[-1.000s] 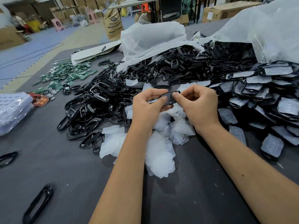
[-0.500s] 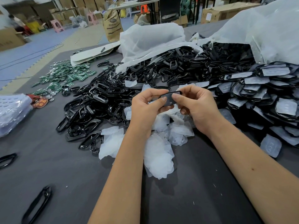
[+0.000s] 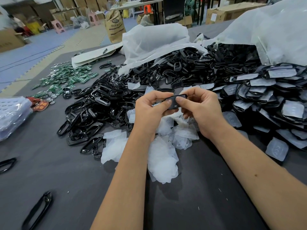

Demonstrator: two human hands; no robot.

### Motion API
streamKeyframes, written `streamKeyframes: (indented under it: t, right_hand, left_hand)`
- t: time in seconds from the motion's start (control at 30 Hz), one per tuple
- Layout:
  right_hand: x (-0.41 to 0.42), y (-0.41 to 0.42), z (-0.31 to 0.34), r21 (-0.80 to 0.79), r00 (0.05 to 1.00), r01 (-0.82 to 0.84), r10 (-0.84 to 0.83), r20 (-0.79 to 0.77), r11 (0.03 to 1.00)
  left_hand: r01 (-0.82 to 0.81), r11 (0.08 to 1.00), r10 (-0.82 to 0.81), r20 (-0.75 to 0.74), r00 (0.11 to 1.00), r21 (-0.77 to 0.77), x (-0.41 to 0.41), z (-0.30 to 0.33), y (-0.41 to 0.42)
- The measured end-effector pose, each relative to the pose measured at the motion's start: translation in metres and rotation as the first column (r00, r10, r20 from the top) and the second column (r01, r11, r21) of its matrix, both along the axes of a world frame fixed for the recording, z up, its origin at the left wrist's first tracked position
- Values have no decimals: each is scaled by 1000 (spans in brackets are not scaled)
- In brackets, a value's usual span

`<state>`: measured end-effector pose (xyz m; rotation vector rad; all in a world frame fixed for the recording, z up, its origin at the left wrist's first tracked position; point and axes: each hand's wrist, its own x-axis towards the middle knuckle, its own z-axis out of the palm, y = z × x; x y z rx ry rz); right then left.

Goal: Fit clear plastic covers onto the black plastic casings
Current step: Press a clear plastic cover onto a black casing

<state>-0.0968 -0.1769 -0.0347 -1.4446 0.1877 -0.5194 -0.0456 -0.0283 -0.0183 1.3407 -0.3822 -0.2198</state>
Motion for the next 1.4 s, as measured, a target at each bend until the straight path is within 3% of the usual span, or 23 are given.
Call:
streamKeyframes:
  t: [0.4, 0.67, 1.0, 1.3, 1.4]
  right_hand:
    - [0, 2, 2, 72, 1000, 5, -5, 1, 997]
    - [2, 3, -5, -217, 995, 97, -101, -10, 971]
    - [3, 5, -7, -264, 998, 63, -68, -10, 962]
    - [0, 8, -3, -324, 993, 118, -113, 35, 939]
    - [-2, 10, 0, -475, 982, 185, -145, 120, 860]
  left_hand:
    - [-25, 1000, 25, -17, 1000, -9, 1, 0, 0]
    - [-72, 997, 74, -35, 997, 41, 2, -4, -1]
    - [-111, 988, 114, -25, 993, 108, 3, -3, 0]
    - [-114, 992, 119, -92, 989, 62, 6, -3, 3]
    - [-147, 988, 152, -142, 978, 42, 7, -1, 5]
